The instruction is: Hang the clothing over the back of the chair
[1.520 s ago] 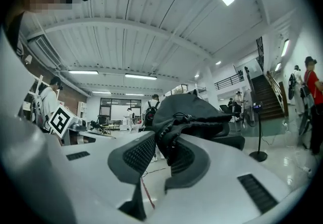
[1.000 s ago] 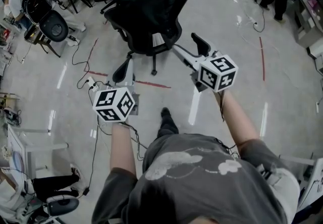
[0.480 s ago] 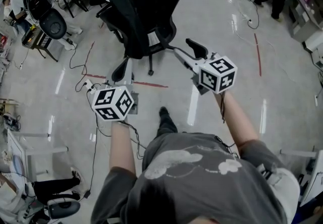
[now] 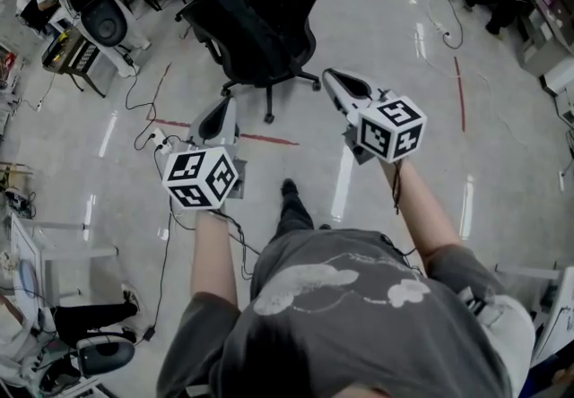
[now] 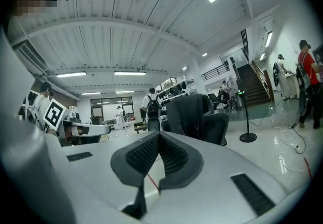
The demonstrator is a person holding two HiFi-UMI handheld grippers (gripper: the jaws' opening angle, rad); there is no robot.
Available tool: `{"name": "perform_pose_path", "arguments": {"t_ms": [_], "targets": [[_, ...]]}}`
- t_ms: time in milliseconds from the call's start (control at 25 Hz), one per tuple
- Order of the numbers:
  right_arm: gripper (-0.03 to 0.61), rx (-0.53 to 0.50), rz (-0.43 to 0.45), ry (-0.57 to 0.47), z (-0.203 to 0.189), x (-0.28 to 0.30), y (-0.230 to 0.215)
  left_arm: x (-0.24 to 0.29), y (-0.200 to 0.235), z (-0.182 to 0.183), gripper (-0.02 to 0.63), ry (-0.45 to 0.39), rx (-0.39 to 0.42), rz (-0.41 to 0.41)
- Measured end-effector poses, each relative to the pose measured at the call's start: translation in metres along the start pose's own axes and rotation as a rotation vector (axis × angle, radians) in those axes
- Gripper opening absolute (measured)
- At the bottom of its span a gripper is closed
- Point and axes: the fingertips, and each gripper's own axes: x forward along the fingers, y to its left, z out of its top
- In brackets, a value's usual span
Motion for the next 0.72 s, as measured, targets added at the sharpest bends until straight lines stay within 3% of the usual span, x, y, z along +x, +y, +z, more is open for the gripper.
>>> {"name": "perform_pose_path", "arguments": {"t_ms": [240,720], "targets": [[-0.009,-0.064,0.048,0.066,-0.014,-0.014,0.018,-0.017,-0.01,-0.015,0.002,0.027,-0.018,0.009],[-0.009,-0.016,0.039,0.115,-0.035,-0.023,0.006,-0.018,-0.018,-0.045,0.002,0.094,-0.062,0.015]]}}
